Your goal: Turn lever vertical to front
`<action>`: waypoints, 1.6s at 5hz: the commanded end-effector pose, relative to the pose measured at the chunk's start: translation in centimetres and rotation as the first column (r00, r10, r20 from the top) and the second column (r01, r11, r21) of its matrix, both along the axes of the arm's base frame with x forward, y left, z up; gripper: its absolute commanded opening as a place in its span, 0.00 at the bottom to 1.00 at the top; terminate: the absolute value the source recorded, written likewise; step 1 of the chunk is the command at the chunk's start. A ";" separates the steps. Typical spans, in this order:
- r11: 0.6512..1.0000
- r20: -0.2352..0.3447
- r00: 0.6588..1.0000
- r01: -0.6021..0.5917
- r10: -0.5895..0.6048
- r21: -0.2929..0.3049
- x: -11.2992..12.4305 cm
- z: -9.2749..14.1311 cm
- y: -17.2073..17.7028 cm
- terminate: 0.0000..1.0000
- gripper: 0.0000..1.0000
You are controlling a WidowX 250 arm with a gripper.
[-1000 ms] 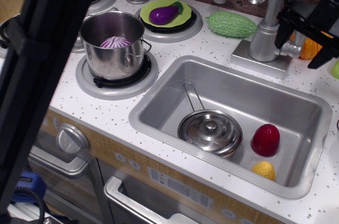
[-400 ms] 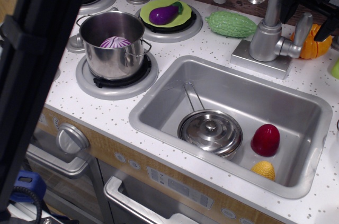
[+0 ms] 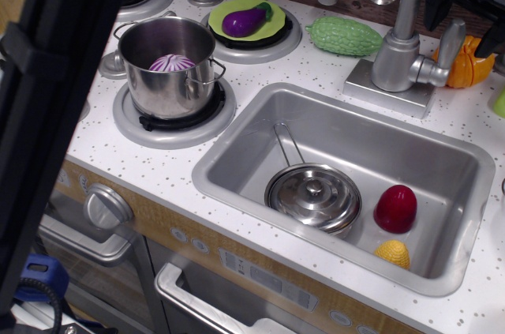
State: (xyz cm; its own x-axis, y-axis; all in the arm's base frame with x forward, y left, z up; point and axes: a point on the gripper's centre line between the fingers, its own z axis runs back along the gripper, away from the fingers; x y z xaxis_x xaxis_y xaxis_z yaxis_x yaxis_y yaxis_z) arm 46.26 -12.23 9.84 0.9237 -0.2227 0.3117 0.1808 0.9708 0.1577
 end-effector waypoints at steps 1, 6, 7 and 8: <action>0.999 0.059 0.998 0.002 0.001 -0.040 1.4 2.8 0.4 0.00 1.00; 0.978 -0.004 0.982 -0.187 0.187 -0.090 -1.5 0.0 -1.6 0.00 0.00; 0.966 -0.058 0.972 -0.233 0.228 -0.108 -2.1 -0.7 -1.5 0.00 0.00; 0.955 -0.099 0.962 -0.268 0.256 -0.131 -3.0 -1.1 -1.5 0.00 0.00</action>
